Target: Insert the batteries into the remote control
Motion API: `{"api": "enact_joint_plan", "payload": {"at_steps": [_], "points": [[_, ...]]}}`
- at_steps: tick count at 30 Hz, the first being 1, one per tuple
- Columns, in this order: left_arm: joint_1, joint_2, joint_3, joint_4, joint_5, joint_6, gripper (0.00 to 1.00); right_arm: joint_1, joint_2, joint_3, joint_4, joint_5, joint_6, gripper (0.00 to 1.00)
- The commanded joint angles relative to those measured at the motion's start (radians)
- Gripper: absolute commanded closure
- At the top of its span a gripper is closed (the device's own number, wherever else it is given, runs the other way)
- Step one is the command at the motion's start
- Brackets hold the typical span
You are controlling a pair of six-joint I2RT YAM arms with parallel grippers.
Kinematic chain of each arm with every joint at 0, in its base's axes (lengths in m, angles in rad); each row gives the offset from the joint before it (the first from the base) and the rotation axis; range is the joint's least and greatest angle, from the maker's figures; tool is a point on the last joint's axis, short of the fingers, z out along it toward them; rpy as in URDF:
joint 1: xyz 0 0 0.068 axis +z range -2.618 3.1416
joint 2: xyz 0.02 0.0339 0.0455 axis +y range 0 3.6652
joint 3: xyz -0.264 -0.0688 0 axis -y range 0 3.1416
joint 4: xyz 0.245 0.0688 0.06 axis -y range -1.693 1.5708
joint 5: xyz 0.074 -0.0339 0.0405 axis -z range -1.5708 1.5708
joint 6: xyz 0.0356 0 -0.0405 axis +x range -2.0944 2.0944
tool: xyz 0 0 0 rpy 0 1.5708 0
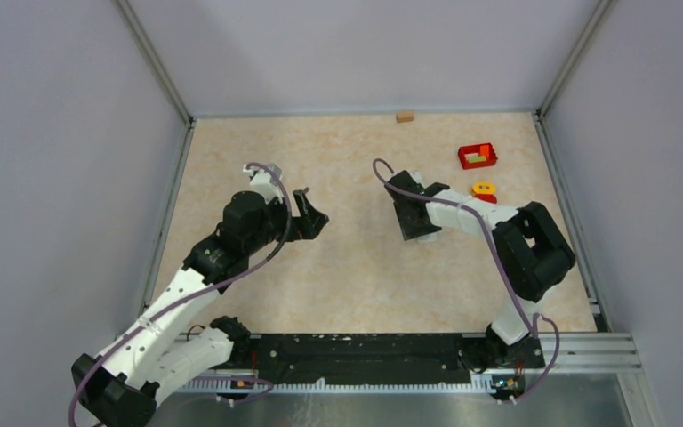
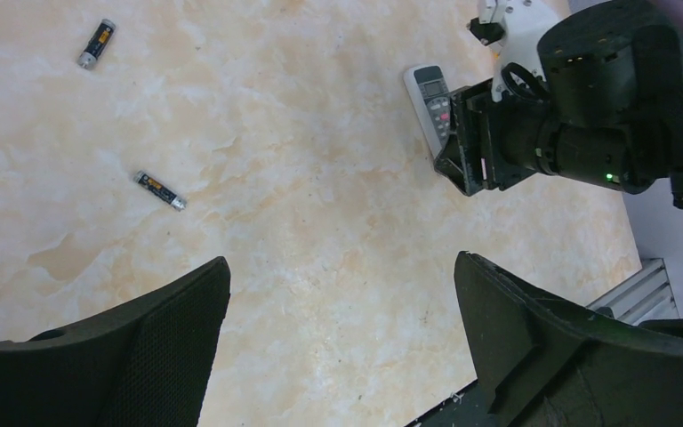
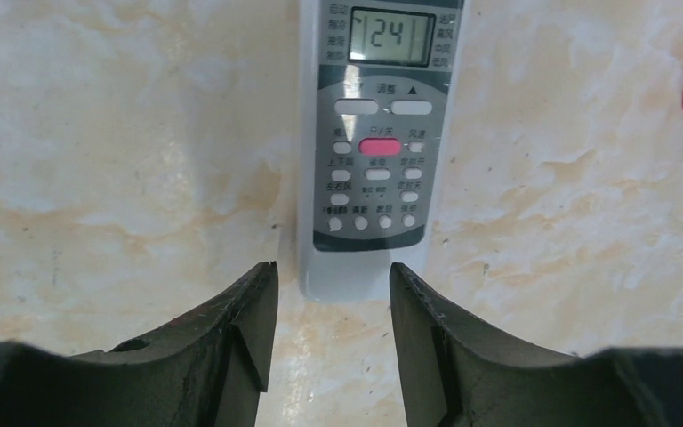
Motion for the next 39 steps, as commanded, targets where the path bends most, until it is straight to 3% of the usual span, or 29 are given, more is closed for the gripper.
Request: {"api": "enact_joint_plan", "payload": {"at_steps": [1,6,10,12,15,21,25,33,39], "points": [[-0.002,-0.025,0.064,-0.032,-0.042,0.016,0.01,-0.001,-0.102,-0.032,0.038,-0.109,-0.013,0.49],[-0.003,-0.032,0.127,-0.160,-0.175,0.012,0.01,-0.001,-0.298,-0.103,0.078,-0.138,0.014,0.36],[-0.003,-0.079,0.164,-0.238,-0.286,0.012,0.01,-0.001,-0.501,-0.165,0.089,-0.042,0.053,0.24],[-0.003,-0.117,0.182,-0.280,-0.341,0.016,0.01,-0.001,-0.607,-0.190,0.085,0.019,0.061,0.13],[-0.002,-0.178,0.205,-0.327,-0.405,0.036,0.01,-0.003,-0.761,-0.211,0.063,0.101,0.068,0.08],[-0.003,-0.268,0.202,-0.356,-0.480,0.072,0.01,-0.003,-0.945,-0.247,0.084,0.072,0.059,0.09],[-0.003,-0.262,0.129,-0.277,-0.392,0.121,0.01,-0.003,-0.940,-0.259,0.129,-0.094,0.065,0.20],[0.041,0.091,0.108,-0.152,-0.435,0.017,0.01,-0.002,-0.835,-0.264,0.186,-0.236,0.095,0.29],[0.262,0.406,0.192,-0.058,-0.254,-0.016,0.01,-0.003,-0.836,-0.307,0.226,-0.279,0.119,0.29]]}}
